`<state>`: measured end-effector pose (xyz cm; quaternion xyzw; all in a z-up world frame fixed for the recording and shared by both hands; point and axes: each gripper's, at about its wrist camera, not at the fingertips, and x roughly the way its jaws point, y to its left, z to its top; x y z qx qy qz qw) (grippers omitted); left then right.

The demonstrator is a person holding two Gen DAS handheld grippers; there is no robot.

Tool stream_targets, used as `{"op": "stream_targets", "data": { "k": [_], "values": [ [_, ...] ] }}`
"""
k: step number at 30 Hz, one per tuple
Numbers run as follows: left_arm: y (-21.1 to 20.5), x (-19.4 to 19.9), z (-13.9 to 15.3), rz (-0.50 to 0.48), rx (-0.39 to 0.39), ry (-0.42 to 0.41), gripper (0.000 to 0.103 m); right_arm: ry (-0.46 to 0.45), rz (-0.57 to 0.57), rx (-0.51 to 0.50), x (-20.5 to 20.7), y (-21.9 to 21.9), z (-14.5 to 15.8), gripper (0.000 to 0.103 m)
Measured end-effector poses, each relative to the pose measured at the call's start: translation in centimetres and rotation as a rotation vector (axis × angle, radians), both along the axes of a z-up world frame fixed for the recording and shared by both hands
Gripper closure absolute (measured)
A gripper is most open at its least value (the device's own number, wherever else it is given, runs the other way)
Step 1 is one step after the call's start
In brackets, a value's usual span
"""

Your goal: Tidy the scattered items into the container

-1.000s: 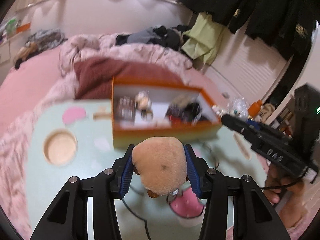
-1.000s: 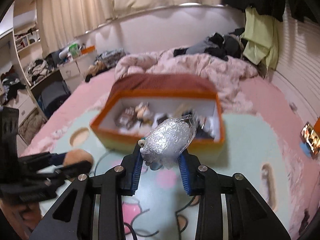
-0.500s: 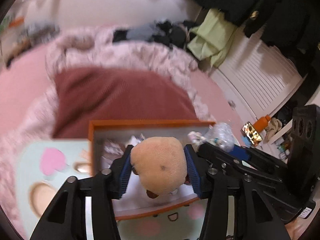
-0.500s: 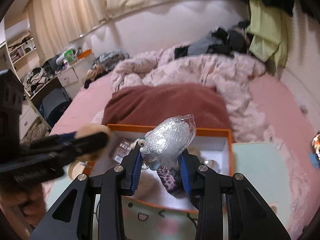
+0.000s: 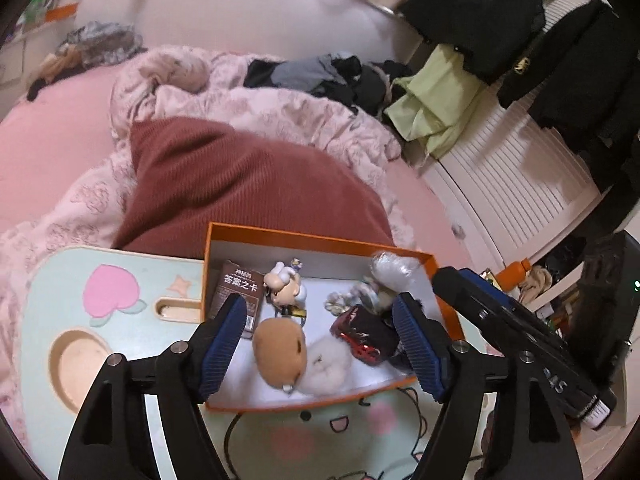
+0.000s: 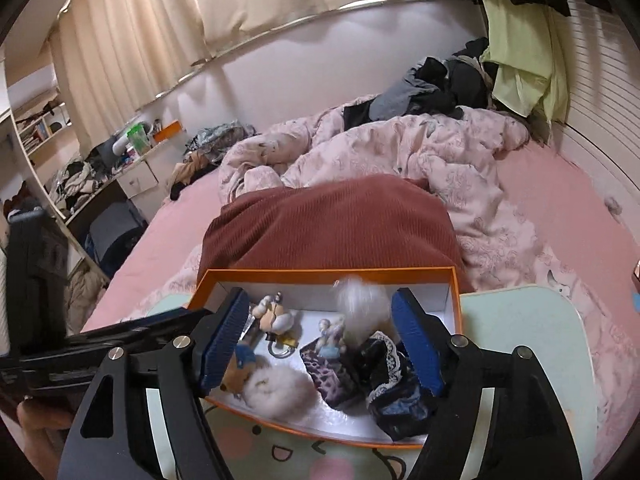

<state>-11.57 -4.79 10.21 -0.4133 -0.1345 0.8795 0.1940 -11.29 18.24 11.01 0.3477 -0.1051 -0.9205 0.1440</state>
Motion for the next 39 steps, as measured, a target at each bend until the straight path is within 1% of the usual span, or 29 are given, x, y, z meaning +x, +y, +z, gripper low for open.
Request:
{"op": "stream_targets", "data": {
  "k": [2, 4, 7, 9, 11, 12, 14, 18, 19, 21, 22, 23, 27, 28, 29, 30, 31, 32, 39],
  "values": [
    [-0.2, 1.3, 1.0, -0.011, -0.029, 0.038, 0.026, 0.017, -0.004, -0.012, 0.8, 0.0, 0.4, 0.029],
    [-0.6, 2.8, 1.8, -0.019, -0.067, 0.089, 0.024, 0.033, 0.014, -0.003, 2.1, -0.4, 0.7, 0.029],
    [-0.8, 5.4, 2.2, -0.007, -0.146, 0.173, 0.013, 0.054, 0.031, 0.053, 4.6, -1.2, 0.6, 0.029],
    [-0.7, 7.5, 1.4, -0.014, -0.192, 0.19, 0.01, 0.052, 0.035, 0.091, 6.1, -1.5, 0.2, 0.029],
    [-0.5, 9.3, 0.1, -0.032, -0.205, 0.171, 0.01, 0.005, 0.016, 0.154, 7.9, -1.9, -0.9, 0.029],
    [-0.3, 10.1, -0.9, -0.036, -0.217, 0.152, 0.01, -0.011, 0.011, 0.17, 8.4, -2.0, -1.4, 0.029],
    [-0.1, 11.6, -3.0, -0.021, -0.252, 0.115, 0.01, -0.048, -0.011, 0.209, 10.0, -1.9, -3.0, 0.029],
    [0.2, 13.5, -6.9, 0.006, -0.274, 0.058, 0.01, -0.108, -0.075, 0.225, 12.5, -1.1, -5.8, 0.029],
    [0.1, 13.5, -7.8, 0.024, -0.276, 0.031, 0.01, -0.122, -0.094, 0.219, 12.9, -0.8, -6.2, 0.029],
    [-0.3, 13.4, -8.9, 0.071, -0.265, 0.002, 0.01, -0.14, -0.12, 0.217, 13.6, -0.5, -6.9, 0.029],
    [-0.4, 13.6, -9.2, 0.09, -0.261, 0.006, 0.01, -0.141, -0.127, 0.228, 14.0, -0.5, -7.1, 0.029],
    [-0.3, 13.7, -9.3, 0.101, -0.277, 0.022, 0.007, -0.142, -0.133, 0.243, 14.2, -0.5, -7.2, 0.029],
    [1.2, 13.5, -10.1, 0.092, -0.392, 0.02, 0.001, -0.153, -0.151, 0.287, 14.9, -0.9, -8.3, 0.028],
    [1.6, 13.5, -10.3, 0.091, -0.422, 0.02, 0.0, -0.157, -0.147, 0.315, 15.0, -1.3, -8.7, 0.017],
    [1.6, 13.6, -10.2, 0.107, -0.427, 0.026, 0.0, -0.158, -0.143, 0.335, 15.1, -1.6, -9.0, 0.013],
    [1.4, 13.6, -10.3, 0.115, -0.421, 0.019, 0.001, -0.158, -0.144, 0.327, 15.3, -1.5, -9.1, 0.009],
    [1.4, 13.5, -10.3, 0.118, -0.417, 0.017, 0.0, -0.167, -0.149, 0.326, 15.2, -1.3, -9.1, 0.002],
    [1.5, 13.6, -10.2, 0.115, -0.419, 0.018, 0.0, -0.17, -0.151, 0.326, 15.1, -1.1, -9.3, 0.0],
    [1.4, 13.5, -10.2, 0.111, -0.416, 0.02, 0.0, -0.155, -0.146, 0.326, 15.1, -1.2, -9.5, 0.0]
  ]
}}
